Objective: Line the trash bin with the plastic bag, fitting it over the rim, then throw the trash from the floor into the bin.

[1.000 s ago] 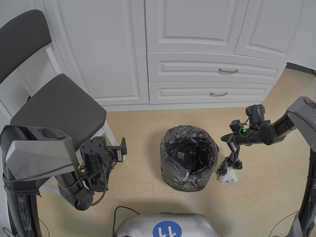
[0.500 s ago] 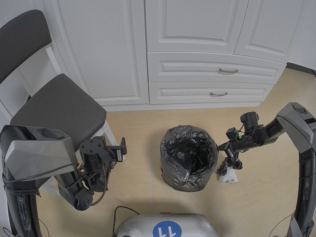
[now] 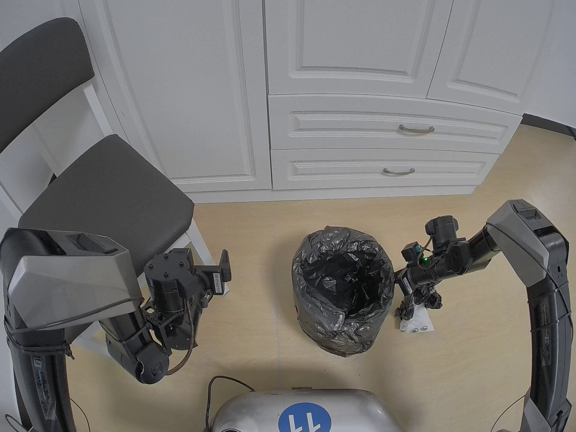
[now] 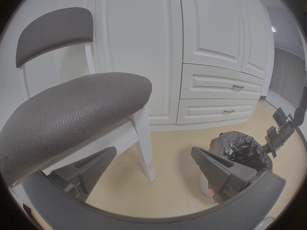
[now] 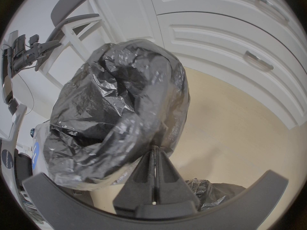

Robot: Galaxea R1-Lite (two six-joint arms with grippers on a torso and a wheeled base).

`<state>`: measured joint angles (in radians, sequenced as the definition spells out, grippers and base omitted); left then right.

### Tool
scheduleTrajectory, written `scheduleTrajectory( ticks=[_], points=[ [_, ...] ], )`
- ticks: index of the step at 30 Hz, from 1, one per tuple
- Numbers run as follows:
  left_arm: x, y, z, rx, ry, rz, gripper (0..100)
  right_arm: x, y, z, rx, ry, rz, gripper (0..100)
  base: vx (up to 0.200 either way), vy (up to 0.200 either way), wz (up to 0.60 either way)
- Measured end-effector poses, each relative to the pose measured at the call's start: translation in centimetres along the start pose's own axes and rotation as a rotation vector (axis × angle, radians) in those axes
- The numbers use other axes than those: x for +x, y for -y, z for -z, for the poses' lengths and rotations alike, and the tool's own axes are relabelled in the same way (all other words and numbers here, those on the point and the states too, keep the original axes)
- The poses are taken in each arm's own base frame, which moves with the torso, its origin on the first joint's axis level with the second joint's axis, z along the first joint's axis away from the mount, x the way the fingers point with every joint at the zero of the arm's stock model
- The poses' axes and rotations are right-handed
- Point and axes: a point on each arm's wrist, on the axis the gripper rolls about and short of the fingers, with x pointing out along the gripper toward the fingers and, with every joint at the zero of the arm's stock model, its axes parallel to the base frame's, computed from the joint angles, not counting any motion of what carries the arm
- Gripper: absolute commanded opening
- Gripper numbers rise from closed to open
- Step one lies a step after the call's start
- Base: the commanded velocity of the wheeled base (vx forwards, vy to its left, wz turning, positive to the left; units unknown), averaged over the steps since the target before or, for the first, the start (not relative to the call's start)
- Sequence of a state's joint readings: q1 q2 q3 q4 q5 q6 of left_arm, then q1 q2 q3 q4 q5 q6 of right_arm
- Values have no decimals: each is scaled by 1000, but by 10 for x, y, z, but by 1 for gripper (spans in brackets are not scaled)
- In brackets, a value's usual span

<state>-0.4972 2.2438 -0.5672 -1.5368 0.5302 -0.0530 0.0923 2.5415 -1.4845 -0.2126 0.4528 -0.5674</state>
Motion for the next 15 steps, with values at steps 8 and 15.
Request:
scheduleTrajectory(
  ticks=[8,15],
  points=[
    [0,0,0,0,-1,0,100,22,6,4,111,-1,22,0,0,0,0],
    [0,0,0,0,0,0,100,39,10,8,168,9,27,0,0,0,0]
  ],
)
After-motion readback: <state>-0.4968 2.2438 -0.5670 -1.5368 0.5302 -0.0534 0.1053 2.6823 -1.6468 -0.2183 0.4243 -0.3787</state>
